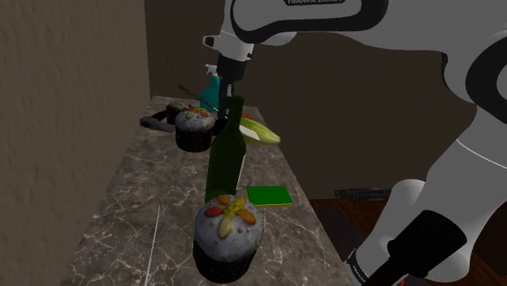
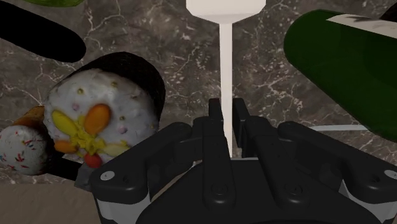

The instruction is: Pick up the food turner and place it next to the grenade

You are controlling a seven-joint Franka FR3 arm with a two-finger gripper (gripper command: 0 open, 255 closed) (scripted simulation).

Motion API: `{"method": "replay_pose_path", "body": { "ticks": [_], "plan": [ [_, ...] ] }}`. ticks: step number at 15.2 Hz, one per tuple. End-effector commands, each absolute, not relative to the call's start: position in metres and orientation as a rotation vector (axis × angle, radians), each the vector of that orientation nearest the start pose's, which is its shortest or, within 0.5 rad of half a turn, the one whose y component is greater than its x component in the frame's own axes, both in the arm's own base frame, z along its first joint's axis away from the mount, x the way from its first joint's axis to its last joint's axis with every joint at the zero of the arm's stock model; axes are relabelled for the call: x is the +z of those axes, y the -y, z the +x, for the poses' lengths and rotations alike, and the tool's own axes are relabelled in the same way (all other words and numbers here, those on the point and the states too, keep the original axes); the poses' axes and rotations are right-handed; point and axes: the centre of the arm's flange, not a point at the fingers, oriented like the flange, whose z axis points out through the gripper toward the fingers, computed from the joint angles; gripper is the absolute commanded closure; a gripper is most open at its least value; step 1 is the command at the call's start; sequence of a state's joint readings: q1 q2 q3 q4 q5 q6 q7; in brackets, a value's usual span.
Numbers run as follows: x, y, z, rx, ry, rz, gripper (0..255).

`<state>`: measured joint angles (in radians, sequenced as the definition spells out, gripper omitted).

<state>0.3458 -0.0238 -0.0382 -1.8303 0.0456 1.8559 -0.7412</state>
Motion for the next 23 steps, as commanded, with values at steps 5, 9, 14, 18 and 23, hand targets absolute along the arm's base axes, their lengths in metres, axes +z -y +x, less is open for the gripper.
{"method": "replay_pose_path", "body": {
  "ticks": [5, 9, 14, 18, 23],
  "plan": [
    [0.571, -0.173, 0.534, -0.089, 1.54, -2.699, 255],
    [0.592, -0.173, 0.534, -0.089, 1.54, -2.699, 255],
    [0.618, -0.173, 0.534, -0.089, 1.54, -2.699, 255],
    [0.639, -0.173, 0.534, -0.089, 1.54, -2.699, 255],
    [0.666, -0.173, 0.534, -0.089, 1.54, -2.699, 255]
  ]
}}
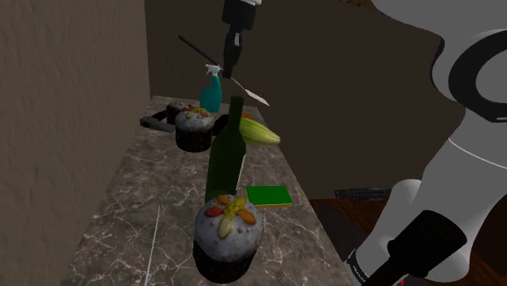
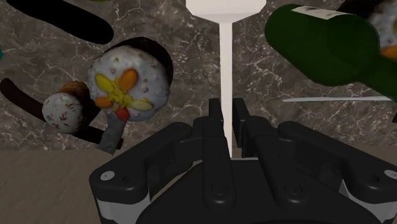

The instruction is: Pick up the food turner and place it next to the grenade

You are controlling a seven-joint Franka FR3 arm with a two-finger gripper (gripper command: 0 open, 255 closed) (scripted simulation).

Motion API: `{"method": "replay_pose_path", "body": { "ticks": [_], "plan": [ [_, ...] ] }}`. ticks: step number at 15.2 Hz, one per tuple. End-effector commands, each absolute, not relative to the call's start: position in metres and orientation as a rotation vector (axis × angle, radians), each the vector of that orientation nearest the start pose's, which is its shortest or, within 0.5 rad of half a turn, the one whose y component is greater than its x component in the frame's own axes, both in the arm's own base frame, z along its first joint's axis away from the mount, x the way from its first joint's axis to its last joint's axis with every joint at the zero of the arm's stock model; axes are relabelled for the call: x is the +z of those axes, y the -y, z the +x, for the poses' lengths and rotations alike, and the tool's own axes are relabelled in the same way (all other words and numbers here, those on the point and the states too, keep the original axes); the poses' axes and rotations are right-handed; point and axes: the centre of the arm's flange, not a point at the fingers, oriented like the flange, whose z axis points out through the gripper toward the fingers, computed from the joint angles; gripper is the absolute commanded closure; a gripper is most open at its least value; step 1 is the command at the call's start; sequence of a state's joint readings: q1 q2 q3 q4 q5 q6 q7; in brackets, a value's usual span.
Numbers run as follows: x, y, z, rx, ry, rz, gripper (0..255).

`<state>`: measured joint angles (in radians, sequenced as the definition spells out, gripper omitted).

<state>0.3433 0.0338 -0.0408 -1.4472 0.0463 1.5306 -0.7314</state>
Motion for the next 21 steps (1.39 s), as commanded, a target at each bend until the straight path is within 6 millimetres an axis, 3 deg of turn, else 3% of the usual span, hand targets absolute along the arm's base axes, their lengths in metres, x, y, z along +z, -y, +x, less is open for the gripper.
{"method": "replay_pose_path", "body": {
  "ticks": [1, 9, 21],
  "plan": [
    [0.671, -0.173, 0.534, -0.089, 1.54, -2.699, 255],
    [0.709, -0.173, 0.534, -0.089, 1.54, -2.699, 255],
    [0.709, -0.242, 0.391, -0.089, 1.54, -2.699, 255]
  ]
}}
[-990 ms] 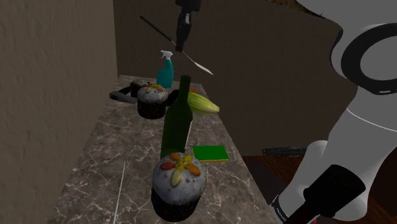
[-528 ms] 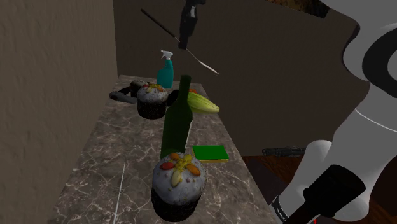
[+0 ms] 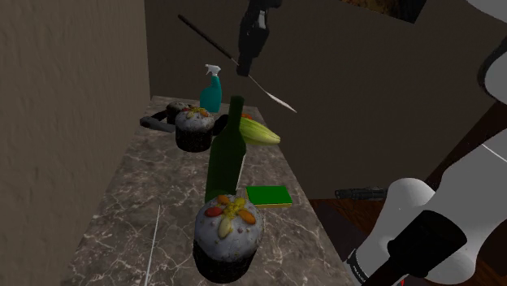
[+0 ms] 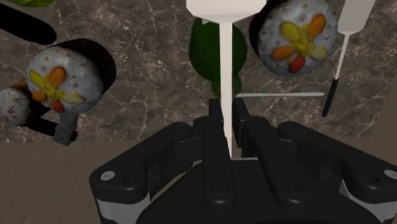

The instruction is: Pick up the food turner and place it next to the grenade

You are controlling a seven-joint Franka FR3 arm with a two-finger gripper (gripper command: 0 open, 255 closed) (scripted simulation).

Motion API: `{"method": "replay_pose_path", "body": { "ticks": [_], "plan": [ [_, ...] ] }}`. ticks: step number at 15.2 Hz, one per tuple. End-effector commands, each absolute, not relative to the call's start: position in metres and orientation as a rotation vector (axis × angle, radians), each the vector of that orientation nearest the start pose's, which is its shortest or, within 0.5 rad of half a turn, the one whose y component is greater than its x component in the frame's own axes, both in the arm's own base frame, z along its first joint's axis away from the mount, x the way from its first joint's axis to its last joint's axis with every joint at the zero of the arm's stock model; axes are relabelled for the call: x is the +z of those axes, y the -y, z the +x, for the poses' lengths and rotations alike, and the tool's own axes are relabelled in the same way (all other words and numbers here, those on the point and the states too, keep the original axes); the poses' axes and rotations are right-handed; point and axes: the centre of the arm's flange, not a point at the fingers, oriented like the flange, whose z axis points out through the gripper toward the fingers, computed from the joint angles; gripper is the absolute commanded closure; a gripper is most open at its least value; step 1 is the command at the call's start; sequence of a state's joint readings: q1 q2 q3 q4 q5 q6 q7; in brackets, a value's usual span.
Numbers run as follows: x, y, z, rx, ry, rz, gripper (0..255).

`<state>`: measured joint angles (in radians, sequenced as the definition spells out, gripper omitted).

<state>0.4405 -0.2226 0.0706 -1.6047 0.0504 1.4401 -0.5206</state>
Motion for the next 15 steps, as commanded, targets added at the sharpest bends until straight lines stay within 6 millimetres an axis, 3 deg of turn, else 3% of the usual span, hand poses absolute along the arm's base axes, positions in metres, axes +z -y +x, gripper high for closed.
{"method": "replay_pose_path", "body": {
  "ticks": [1, 15],
  "plan": [
    [0.709, -0.248, 0.379, -0.089, 1.54, -2.699, 255],
    [0.709, -0.328, 0.213, -0.089, 1.54, -2.699, 255]
  ]
}}
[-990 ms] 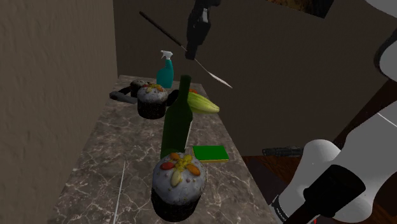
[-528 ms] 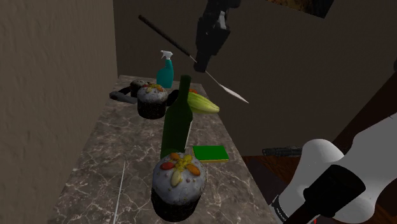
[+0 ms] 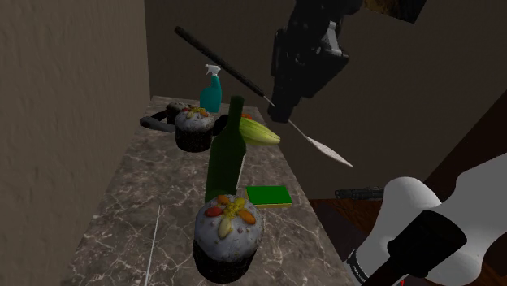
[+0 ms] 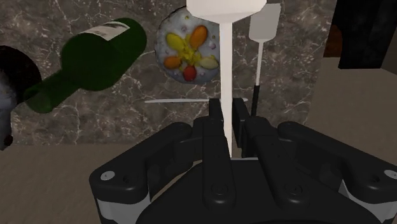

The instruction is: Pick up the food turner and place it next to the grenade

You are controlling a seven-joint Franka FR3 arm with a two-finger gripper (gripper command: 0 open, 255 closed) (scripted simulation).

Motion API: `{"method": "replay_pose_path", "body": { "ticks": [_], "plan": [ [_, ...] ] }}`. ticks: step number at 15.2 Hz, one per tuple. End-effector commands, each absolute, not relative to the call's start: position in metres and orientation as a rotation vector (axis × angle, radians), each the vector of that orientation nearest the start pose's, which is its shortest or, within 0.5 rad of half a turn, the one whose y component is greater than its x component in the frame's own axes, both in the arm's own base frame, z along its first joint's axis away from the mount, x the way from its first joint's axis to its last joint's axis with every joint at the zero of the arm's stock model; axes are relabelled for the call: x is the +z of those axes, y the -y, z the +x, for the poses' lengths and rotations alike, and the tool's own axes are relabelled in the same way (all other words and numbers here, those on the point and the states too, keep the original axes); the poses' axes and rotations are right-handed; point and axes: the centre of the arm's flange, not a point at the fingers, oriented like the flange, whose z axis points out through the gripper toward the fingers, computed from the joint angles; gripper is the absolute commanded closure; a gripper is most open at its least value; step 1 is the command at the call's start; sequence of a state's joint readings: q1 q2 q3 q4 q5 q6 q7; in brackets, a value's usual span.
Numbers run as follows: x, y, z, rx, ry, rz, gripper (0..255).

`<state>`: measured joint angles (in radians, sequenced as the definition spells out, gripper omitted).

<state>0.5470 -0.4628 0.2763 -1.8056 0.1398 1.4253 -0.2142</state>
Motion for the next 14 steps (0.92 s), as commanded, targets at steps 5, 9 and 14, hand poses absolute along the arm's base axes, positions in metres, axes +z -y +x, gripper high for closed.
{"method": "replay_pose_path", "body": {
  "ticks": [5, 9, 14],
  "plan": [
    [0.709, -0.357, 0.154, -0.089, 1.54, -2.699, 255],
    [0.709, -0.38, 0.106, -0.089, 1.54, -2.699, 255],
    [0.709, -0.409, 0.047, -0.089, 1.54, -2.699, 255]
  ]
}}
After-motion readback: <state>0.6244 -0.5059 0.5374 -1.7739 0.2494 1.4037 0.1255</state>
